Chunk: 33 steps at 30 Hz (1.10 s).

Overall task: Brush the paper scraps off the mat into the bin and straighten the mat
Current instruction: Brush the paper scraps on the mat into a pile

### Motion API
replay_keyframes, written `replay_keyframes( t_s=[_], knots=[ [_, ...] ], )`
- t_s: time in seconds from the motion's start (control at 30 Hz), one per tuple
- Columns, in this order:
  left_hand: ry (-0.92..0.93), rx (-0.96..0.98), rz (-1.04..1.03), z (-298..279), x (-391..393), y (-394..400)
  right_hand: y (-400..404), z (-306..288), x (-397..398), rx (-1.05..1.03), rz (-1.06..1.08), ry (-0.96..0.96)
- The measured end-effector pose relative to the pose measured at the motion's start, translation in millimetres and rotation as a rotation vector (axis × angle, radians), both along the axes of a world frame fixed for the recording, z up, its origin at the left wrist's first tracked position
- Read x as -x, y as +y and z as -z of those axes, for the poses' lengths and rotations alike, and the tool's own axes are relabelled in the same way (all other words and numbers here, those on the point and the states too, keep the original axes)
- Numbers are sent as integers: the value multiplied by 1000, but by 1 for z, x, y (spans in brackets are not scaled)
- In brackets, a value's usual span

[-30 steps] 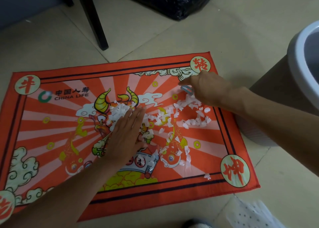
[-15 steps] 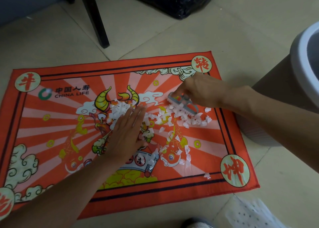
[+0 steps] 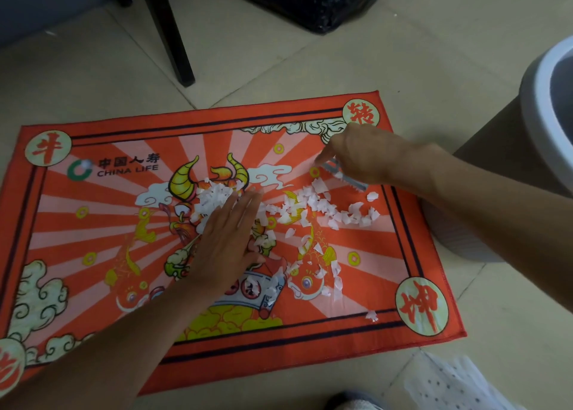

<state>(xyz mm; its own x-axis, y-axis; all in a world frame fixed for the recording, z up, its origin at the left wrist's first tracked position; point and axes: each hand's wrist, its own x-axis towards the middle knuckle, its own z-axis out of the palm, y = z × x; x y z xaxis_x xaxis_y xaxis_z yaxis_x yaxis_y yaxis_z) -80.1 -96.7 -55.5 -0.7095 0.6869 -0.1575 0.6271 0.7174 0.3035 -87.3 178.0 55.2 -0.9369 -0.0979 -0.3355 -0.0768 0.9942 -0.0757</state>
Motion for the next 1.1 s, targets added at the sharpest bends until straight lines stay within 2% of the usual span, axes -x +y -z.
replay_keyframes(
  t_s=[0.23,0.57,0.77,0.9,1.1],
  knots=[
    [-1,-8,-14,2,-1,-1,-28,1,-2,137,-50,-19],
    [11,-30,-39,5,-2,-2,-61,8,1,188,-87,-55],
    [17,-20,-31,5,-2,-3,-48,-4,7,214,-31,-29],
    [20,-23,-27,5,-3,-3,-47,-2,4,243,-12,-78],
    [14,-15,-25,4,-3,-1,-21,-19,3,169,56,50]
  ],
)
